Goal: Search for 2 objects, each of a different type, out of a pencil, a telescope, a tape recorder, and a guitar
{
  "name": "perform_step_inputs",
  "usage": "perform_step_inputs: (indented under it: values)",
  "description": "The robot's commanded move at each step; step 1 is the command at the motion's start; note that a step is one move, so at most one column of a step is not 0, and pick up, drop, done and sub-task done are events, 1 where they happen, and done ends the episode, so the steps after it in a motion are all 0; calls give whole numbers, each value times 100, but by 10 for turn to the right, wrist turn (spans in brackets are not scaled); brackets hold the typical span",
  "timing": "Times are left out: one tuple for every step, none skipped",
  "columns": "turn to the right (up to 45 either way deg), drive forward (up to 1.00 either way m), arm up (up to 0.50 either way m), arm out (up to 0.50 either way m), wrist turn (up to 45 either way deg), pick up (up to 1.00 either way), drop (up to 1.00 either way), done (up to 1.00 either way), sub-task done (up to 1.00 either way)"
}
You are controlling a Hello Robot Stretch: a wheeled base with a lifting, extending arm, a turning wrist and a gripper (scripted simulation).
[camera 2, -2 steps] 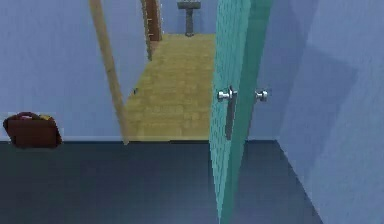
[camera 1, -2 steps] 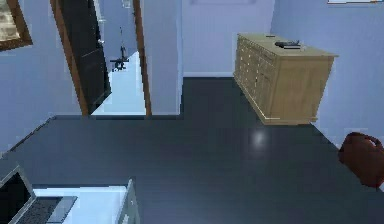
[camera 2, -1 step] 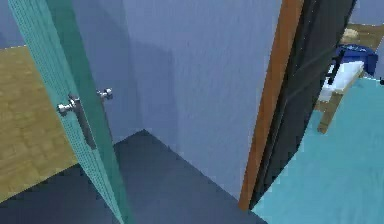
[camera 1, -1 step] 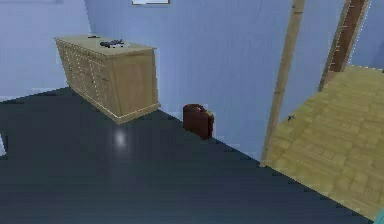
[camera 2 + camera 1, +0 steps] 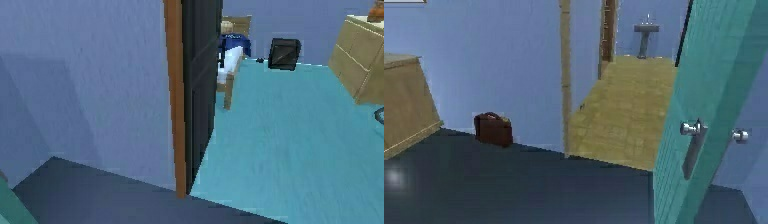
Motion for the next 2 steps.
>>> perform_step_inputs:
  values:
    - [0,10,0,0,0,0,0,0,0]
    - [-450,0,0,0,0,0,0,0,0]
